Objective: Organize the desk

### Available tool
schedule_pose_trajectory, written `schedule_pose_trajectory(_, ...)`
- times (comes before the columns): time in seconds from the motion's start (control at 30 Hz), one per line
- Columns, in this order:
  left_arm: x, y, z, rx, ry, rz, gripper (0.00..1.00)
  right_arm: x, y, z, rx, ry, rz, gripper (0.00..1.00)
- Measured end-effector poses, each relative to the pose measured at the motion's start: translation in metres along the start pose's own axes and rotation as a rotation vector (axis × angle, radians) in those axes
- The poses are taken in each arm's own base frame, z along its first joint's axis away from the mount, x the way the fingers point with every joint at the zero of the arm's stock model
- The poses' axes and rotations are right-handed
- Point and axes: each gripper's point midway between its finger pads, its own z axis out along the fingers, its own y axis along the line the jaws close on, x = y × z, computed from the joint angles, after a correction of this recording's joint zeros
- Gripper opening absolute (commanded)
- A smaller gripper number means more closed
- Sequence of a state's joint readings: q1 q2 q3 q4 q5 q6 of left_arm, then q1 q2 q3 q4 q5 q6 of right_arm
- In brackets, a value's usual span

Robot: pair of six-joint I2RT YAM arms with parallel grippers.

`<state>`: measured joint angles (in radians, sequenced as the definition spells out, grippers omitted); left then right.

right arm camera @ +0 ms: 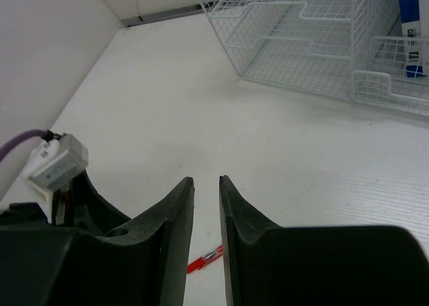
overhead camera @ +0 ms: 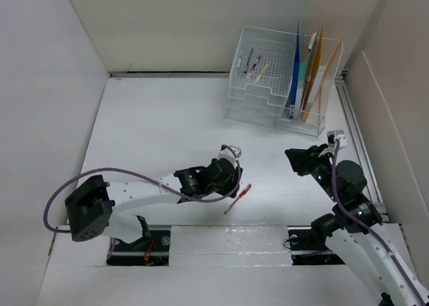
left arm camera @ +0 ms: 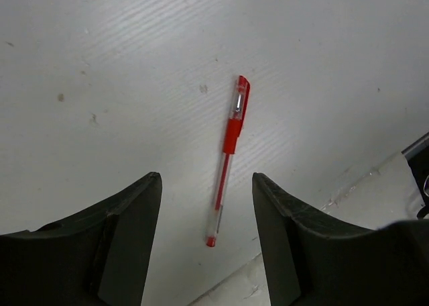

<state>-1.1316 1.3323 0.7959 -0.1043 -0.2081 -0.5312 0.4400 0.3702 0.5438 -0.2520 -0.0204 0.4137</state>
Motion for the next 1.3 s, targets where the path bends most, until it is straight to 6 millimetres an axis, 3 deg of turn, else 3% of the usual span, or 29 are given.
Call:
schedule_pose_trajectory(0.17, 0.036, -0.017, 0.018, -0.004, 0.085, 0.04, 0.52, -0.005, 0.002, -0.001, -0.002, -0.008, -0.006, 0.26)
schedule_pose_trajectory(0.3, 0.064, -0.012, 0.037, -0.057, 0.154, 0.077, 0.49, -0.005, 0.002, -0.001, -0.002, -0.009, -0.007, 0.26)
schedule_pose_trajectory(0.33, 0.068, -0.01, 0.04, -0.069, 0.164, 0.083, 0.45, -0.005, 0.002, -0.001, -0.002, -0.009, -0.007, 0.26)
schedule_pose_trajectory(0.5, 0.063, -0.012, 0.05, -0.082, 0.14, 0.079, 0.2, -0.006, 0.002, -0.001, -0.003, -0.011, -0.007, 0.25)
schedule_pose_trajectory(0.57, 0.063, -0.013, 0.053, -0.086, 0.134, 0.078, 0.01, -0.006, 0.002, -0.001, -0.003, -0.012, -0.007, 0.25)
schedule_pose_trajectory(0.97, 0.058, -0.017, 0.058, -0.155, 0.095, 0.132, 0.0, -0.008, 0.003, -0.002, -0.006, -0.019, -0.007, 0.23)
schedule_pose_trajectory(1.07, 0.047, -0.015, 0.056, -0.184, 0.08, 0.138, 0.0, -0.008, 0.003, -0.002, -0.006, -0.019, -0.007, 0.23)
schedule_pose_trajectory(1.13, 0.026, -0.02, 0.055, -0.18, 0.045, 0.129, 0.0, -0.008, 0.003, -0.002, -0.006, -0.019, -0.006, 0.22)
schedule_pose_trajectory(1.2, -0.01, -0.03, 0.049, -0.152, -0.029, 0.101, 0.0, -0.008, 0.003, -0.002, -0.007, -0.018, -0.002, 0.22)
schedule_pose_trajectory(1.3, -0.093, -0.045, 0.027, -0.093, -0.211, 0.027, 0.0, -0.008, 0.004, -0.002, -0.008, -0.018, 0.005, 0.22)
